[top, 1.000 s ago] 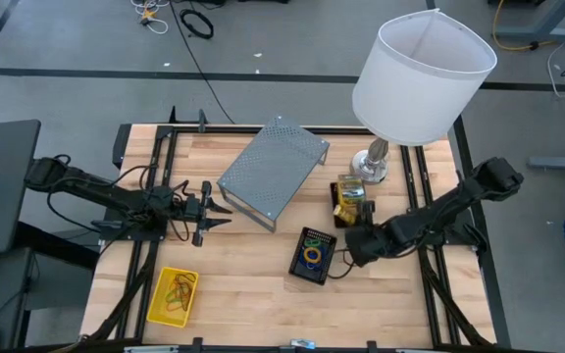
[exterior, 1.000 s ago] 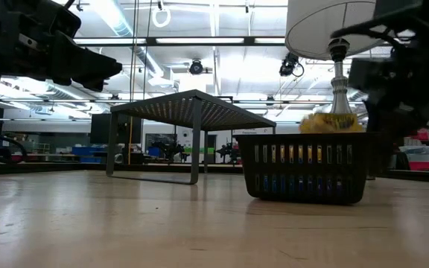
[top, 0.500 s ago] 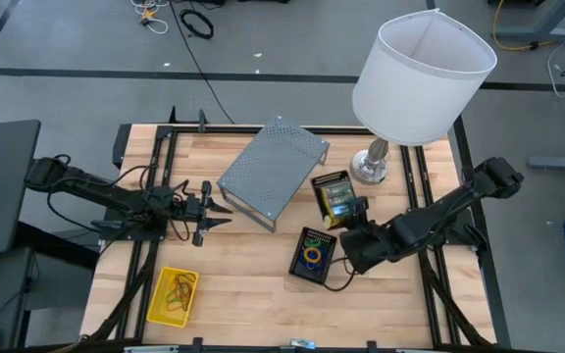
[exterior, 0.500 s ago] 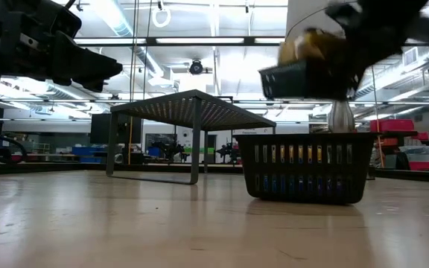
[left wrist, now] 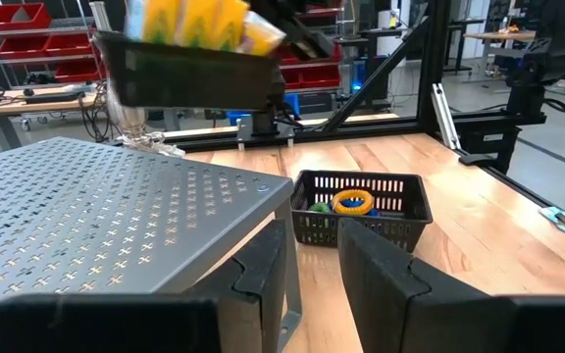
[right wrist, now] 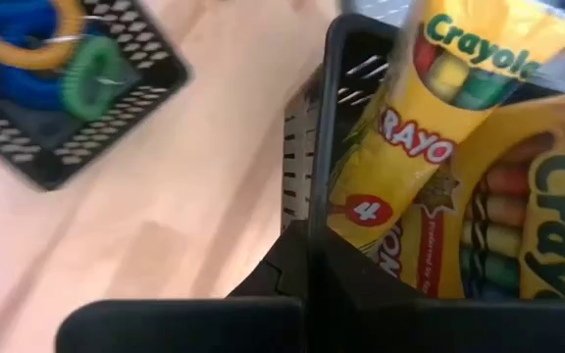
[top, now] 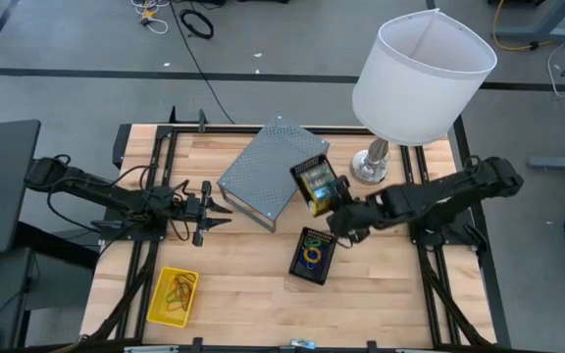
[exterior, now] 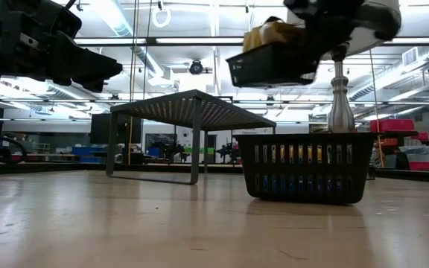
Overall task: Pick & Place Office Desk Supplies
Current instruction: Put the right black bin on the shelf
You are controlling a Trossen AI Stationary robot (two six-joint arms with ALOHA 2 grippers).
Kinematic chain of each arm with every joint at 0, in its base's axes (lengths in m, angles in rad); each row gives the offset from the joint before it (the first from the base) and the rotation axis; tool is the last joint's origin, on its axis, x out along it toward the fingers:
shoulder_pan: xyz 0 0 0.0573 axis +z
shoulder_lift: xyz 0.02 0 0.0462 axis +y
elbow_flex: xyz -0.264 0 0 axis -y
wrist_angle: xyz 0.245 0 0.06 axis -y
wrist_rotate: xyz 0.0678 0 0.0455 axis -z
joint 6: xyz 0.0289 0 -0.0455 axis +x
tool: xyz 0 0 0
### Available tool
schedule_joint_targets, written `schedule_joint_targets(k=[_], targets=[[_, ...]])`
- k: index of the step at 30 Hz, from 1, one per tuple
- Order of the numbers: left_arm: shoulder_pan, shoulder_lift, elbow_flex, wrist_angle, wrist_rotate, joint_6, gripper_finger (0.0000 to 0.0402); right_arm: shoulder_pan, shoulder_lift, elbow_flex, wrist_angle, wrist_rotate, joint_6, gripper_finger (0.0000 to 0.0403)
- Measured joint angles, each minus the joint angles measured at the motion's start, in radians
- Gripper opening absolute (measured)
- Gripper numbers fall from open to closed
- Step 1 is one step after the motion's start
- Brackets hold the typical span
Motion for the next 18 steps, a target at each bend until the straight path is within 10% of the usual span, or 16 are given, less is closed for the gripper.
schedule_joint_targets(k=[18], targets=[[0.000, 0.000, -0.001, -0.004, 0.000, -0.018, 0.0103, -0.294, 0.115, 0.000, 0.295, -0.283, -0.509, 0.0002]])
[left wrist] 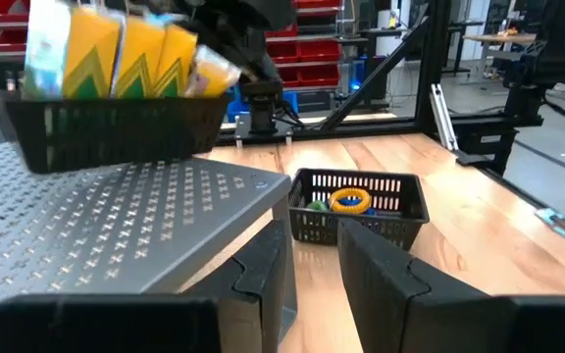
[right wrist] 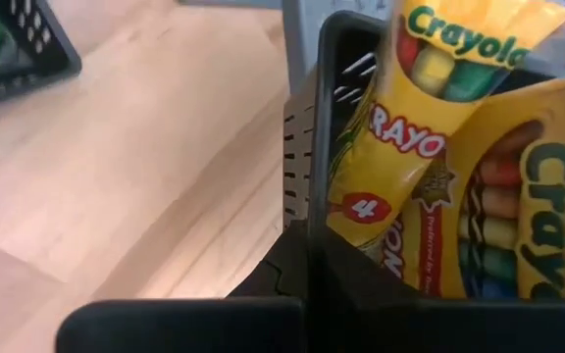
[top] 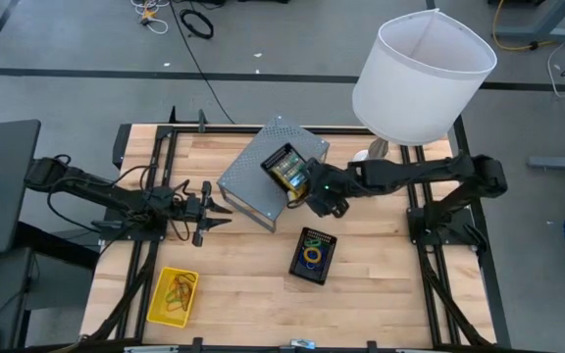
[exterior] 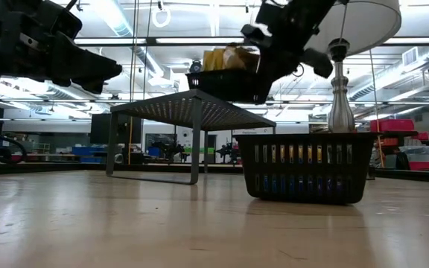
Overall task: Pick & Place Office Desk Supplies
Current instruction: Put the right black bin on the shelf
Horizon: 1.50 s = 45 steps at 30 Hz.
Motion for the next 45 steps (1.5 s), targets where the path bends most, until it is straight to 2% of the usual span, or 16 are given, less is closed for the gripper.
schedule_joint_targets(k=[7, 12, 21, 36, 45], targets=[[-0.001, 0.000, 0.000, 0.002, 0.001, -0.019, 0.0103, -0.018, 0.018, 0.002, 0.034, 0.012, -0.025, 0.0003], [-0.001, 0.000, 0.000, 0.006, 0.001, -0.022, 0.0103, -0.018, 0.018, 0.002, 0.032, 0.049, -0.017, 0.0023], [-0.001, 0.000, 0.000, 0.012, 0.016, -0.034, 0.0103, -0.018, 0.018, 0.001, 0.024, 0.072, -0.026, 0.0011], [-0.001, 0.000, 0.000, 0.013, 0.016, -0.031, 0.0103, -0.019, 0.018, 0.001, 0.053, 0.195, -0.006, 0.0130], [-0.001, 0.000, 0.000, 0.012, 0.016, -0.031, 0.0103, -0.018, 0.018, 0.000, 0.127, 0.315, 0.006, 0.0157]])
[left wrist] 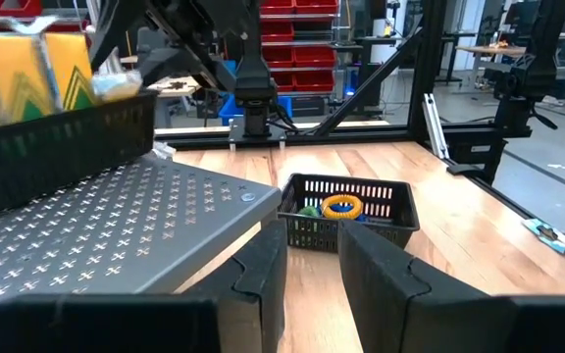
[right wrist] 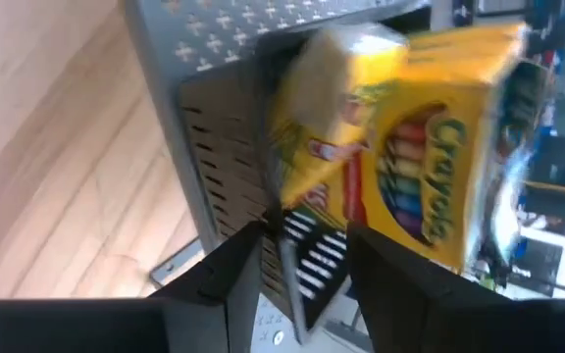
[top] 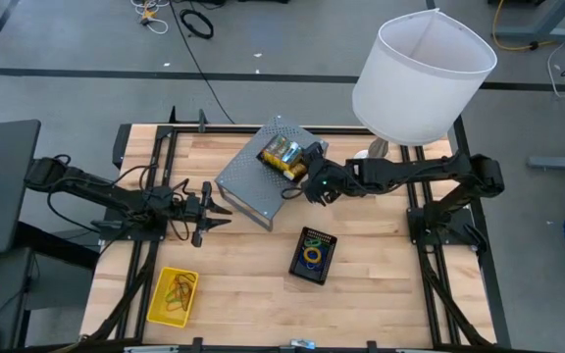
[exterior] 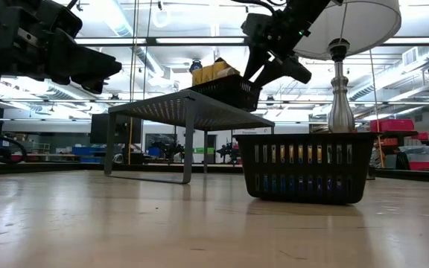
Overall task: Pick & Place Office Desk Supplies
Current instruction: Put the right black bin on the shelf
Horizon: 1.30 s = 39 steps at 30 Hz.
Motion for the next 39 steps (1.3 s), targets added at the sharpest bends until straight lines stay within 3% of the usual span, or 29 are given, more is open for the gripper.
schedule_joint_targets(k=[8, 14, 18, 22, 27, 33, 39], targets=[[0.000, 0.000, 0.000, -0.010, 0.000, 0.000, 0.0103, -0.005, -0.001, 0.000, 0.003, 0.010, 0.042, 0.0157], [0.000, 0.000, 0.000, -0.009, 0.012, 0.000, 0.0103, 0.075, -0.023, 0.000, 0.064, 0.018, 0.043, 0.0147], [0.000, 0.000, 0.000, -0.006, 0.011, 0.000, 0.0103, 0.139, -0.029, 0.000, 0.136, -0.025, 0.072, 0.0103], [0.000, 0.000, 0.000, -0.002, 0.011, 0.000, 0.0103, 0.159, -0.025, 0.000, 0.154, -0.159, 0.152, 0.0018], [0.000, 0.000, 0.000, 0.013, 0.011, 0.008, 0.0103, 0.136, 0.067, 0.000, 0.258, -0.247, 0.188, 0.0004], [0.000, 0.000, 0.000, 0.022, 0.011, 0.008, 0.0103, 0.103, 0.218, 0.000, 0.442, -0.151, 0.048, 0.0002], [0.000, 0.000, 0.000, 0.021, 0.011, 0.013, 0.0103, 0.095, 0.270, 0.025, 0.468, -0.090, -0.028, 0.0001]])
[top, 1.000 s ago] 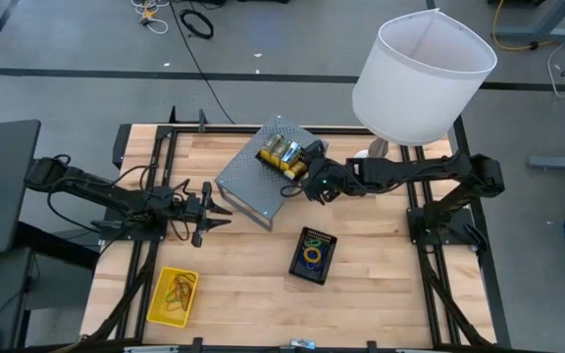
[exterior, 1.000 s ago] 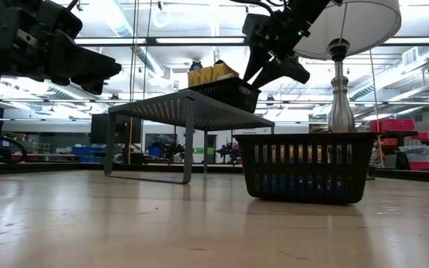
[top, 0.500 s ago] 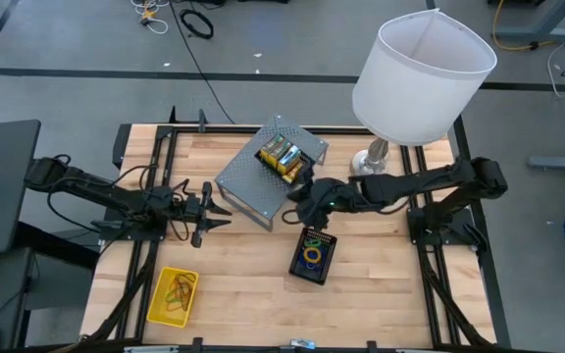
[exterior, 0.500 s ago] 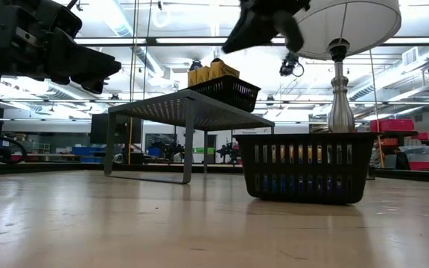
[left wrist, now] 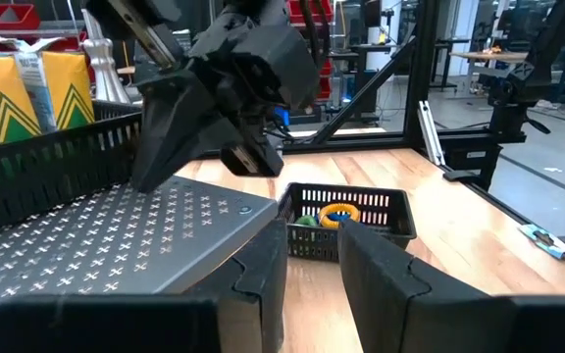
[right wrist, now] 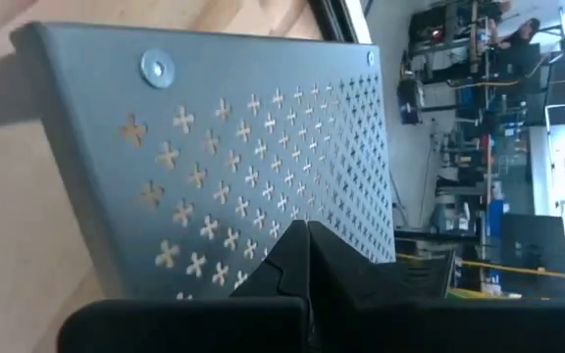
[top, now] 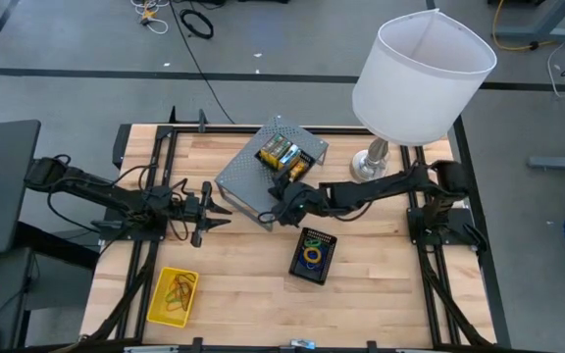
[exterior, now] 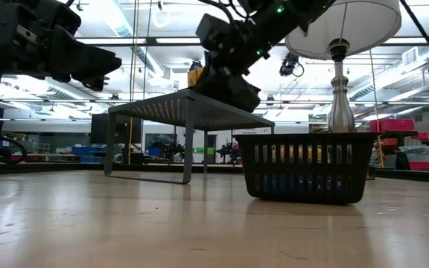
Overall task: Pick & Place Office Desk Supplies
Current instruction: Put the right black bin on the shelf
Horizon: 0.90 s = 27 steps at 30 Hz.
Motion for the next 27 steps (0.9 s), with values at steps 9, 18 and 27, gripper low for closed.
schedule_joint_targets(k=[9, 18, 27], targets=[[0.000, 0.000, 0.000, -0.001, 0.000, 0.005, 0.0103, -0.006, -0.002, 0.029, -0.063, 0.137, 0.001, 0.0001], [0.000, 0.000, 0.000, -0.001, 0.000, 0.005, 0.0103, -0.006, -0.002, 0.029, -0.083, 0.264, 0.000, 0.0000], [0.000, 0.000, 0.000, 0.007, -0.030, -0.019, 0.0103, 0.048, -0.006, 0.029, -0.084, 0.275, 0.024, 0.0000]])
